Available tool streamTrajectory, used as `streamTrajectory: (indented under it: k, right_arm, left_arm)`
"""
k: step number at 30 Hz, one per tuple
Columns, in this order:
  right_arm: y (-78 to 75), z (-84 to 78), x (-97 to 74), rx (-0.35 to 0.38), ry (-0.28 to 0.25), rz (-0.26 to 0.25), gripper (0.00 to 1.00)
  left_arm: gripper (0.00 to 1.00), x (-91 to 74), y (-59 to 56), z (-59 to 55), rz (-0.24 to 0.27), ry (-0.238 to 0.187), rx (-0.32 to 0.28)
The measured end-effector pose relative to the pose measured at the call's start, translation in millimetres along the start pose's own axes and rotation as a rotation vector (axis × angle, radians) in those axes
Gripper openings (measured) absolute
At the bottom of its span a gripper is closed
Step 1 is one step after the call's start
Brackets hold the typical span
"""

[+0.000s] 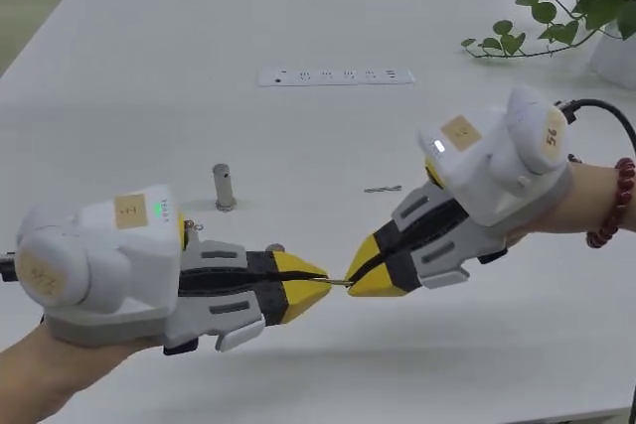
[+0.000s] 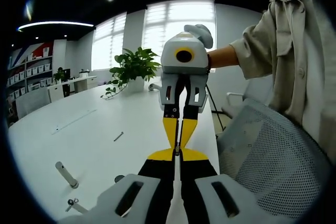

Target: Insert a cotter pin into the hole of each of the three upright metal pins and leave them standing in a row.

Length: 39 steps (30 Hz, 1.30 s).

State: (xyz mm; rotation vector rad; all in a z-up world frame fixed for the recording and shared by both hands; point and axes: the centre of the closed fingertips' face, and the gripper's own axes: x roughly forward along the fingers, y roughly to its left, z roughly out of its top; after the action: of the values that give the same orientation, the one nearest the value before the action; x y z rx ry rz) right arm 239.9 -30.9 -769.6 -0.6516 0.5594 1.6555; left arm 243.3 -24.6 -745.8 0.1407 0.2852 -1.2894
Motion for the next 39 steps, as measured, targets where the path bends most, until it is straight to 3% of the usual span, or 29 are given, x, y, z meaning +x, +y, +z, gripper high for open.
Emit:
streamTrajectory:
  k: [11,18,34,39]
  right_arm:
    - [-0.4,0.0,0.8,-0.024,0.033,-0.004,0.02]
    - [-3.3,-1.0,-0.8,-0.030,0.050,-0.016,0.02]
    - [-10.5,-9.9,-5.3,0.009,0.083,-0.058,0.02]
    - [-14.9,-12.7,-6.4,0.040,0.097,-0.082,0.02]
  left_arm:
    - [0.00,-1.0,-0.2,-2.0,0.004,-0.007,0.004]
    - [0.02,-0.7,3.4,-1.3,0.030,-0.029,-0.026]
    - [0.25,-13.0,24.7,-8.7,0.153,-0.037,-0.045]
    - [0.27,-17.1,34.1,-14.3,0.202,-0.032,-0.055]
